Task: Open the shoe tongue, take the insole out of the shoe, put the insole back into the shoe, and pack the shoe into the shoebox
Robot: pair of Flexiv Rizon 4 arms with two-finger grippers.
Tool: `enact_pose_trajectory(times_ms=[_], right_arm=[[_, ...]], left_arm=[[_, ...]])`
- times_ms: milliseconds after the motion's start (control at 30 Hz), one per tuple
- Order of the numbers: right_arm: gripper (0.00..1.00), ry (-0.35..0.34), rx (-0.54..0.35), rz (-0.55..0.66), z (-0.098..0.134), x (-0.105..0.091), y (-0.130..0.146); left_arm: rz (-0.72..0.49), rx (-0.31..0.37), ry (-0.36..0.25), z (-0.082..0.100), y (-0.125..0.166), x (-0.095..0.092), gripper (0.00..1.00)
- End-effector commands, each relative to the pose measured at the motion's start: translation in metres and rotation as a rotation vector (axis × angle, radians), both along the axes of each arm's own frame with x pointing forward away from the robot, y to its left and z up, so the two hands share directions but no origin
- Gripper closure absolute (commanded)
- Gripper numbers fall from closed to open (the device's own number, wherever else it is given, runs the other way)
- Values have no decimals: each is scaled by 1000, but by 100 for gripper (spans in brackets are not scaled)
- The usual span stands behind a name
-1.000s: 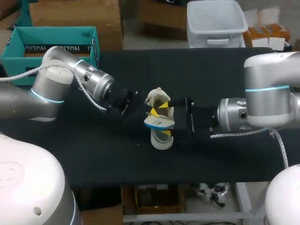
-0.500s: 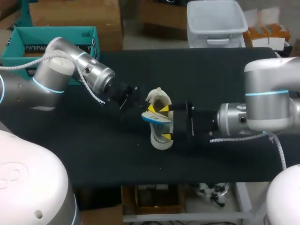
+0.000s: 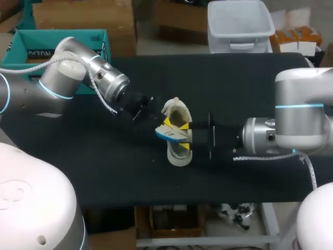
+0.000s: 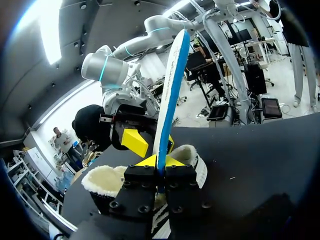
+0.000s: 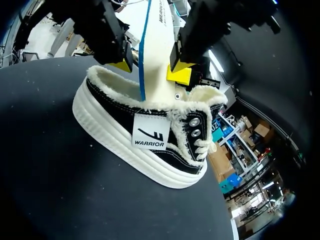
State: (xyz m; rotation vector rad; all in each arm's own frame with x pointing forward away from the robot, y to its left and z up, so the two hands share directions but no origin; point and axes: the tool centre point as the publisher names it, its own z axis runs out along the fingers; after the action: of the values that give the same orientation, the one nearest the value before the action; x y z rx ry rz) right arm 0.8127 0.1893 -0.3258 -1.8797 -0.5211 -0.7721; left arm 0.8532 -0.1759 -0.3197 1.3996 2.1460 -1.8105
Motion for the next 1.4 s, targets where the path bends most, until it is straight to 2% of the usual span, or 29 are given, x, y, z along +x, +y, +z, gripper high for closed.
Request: enact_pose_trajectory(times_ms=[33, 67, 133, 267, 500, 633, 933, 1033, 1100, 1200, 1300, 1400], right_arm=[[52, 4, -2, -5, 0, -1, 2], [53, 7, -2, -8, -1, -2, 3], [62, 10, 0, -10, -4, -1, 4], [100, 8, 5, -7, -10, 6, 2], [100, 9, -14, 7, -13, 20, 4], [100, 10, -14, 14, -21, 28, 7], [100, 36, -38, -16, -27, 29, 10], [100, 29, -45, -30, -26, 26, 10], [100, 31, -52, -46, -26, 24, 8], [100, 28, -52, -50, -25, 23, 7], [100, 28, -53, -52, -24, 22, 4], [100, 30, -55, -56, -23, 22, 2]], left_arm=[[-1, -10, 5, -6, -3, 5, 100], [1, -11, 5, -7, -4, 6, 100], [2, -10, 5, -8, -5, 7, 100], [4, -2, 4, -11, -6, 9, 100], [18, 13, 1, -12, -6, 20, 100], [37, 16, 20, -13, -6, 29, 100], [34, 26, 36, -16, -5, 29, 100], [24, 27, 32, -14, -4, 24, 24], [17, 19, 26, -11, -3, 21, 1], [-1, 5, 16, -6, -1, 14, 2], [-23, 5, -4, -3, 1, 5, 13], [-39, 3, -19, -2, 4, -3, 17]])
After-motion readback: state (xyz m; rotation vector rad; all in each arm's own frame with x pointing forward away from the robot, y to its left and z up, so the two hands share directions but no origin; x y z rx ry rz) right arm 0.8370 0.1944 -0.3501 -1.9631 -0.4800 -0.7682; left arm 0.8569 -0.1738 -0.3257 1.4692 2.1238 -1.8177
